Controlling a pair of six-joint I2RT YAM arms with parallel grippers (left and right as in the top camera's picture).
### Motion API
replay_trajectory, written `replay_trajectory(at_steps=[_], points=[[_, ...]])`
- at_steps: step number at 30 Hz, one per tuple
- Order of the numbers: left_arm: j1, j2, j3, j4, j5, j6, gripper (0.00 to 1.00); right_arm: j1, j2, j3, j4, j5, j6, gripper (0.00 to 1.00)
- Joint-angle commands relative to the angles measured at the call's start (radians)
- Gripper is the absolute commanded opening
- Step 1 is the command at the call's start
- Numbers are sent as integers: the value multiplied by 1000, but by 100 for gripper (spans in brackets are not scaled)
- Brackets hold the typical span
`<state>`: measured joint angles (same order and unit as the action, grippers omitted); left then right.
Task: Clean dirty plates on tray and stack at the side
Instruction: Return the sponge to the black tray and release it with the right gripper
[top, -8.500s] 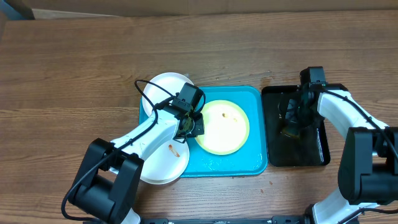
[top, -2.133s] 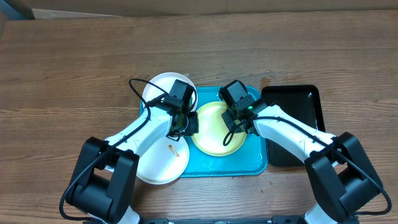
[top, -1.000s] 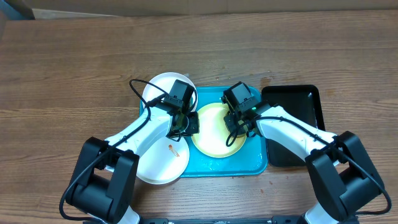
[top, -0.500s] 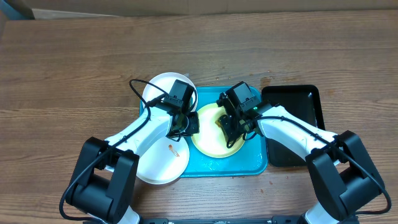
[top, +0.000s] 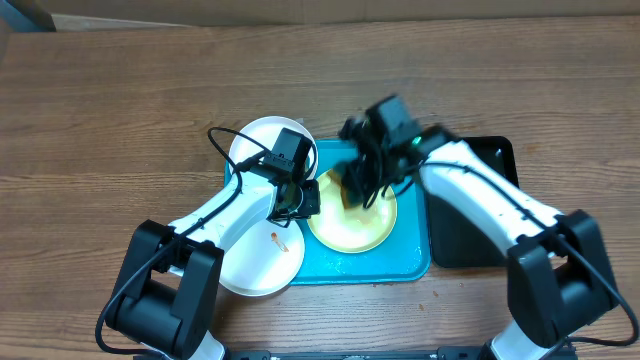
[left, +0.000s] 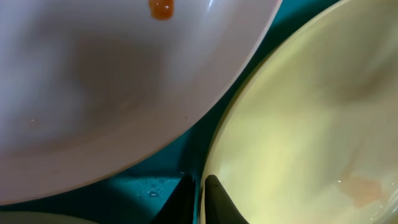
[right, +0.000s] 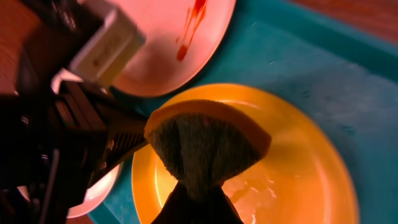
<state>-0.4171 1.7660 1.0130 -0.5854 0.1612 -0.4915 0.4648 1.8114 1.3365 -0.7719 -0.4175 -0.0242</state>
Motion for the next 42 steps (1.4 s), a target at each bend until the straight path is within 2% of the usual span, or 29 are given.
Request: replay_trajectory(at_steps=[1,6,8,11,17,22,25,26,28,29,32,34,36,42], points=[[4,11,3,-2,-7,-2,11,-82,-4,94,-86,-11,-6,4],[4,11,3,-2,-7,-3,18,-217,-5,138,-261,108,6,4],[4,11,3,-1,-7,-3,24,-273,-5,135,-303,182,47,4],[4,11,3,-1,-6,-3,27,-351,-4,114,-326,330,152,4],[4,11,3,0,-6,-3,32,-436,-3,-3,-204,406,200,4],[4,11,3,-2,-3,-3,33,-441,-3,-133,-58,490,200,4],[4,11,3,-1,-3,-3,34,-441,-3,-172,-35,568,200,4],[4,11,3,-1,-3,-3,34,-441,-3,-175,-36,575,200,6],[4,11,3,1,-3,-3,35,-441,-3,-175,-32,564,200,30],[4,11,3,2,-3,-3,37,-441,-3,-175,-27,552,200,39],[4,11,3,1,-3,-3,42,-441,-3,-175,-5,524,200,53],[4,11,3,-2,-3,-3,43,-441,-3,-172,16,520,200,57],[4,11,3,-2,-3,-3,44,-441,-3,-147,12,476,200,58],[3,11,3,-2,-3,-6,44,-443,-3,22,-126,342,200,58]])
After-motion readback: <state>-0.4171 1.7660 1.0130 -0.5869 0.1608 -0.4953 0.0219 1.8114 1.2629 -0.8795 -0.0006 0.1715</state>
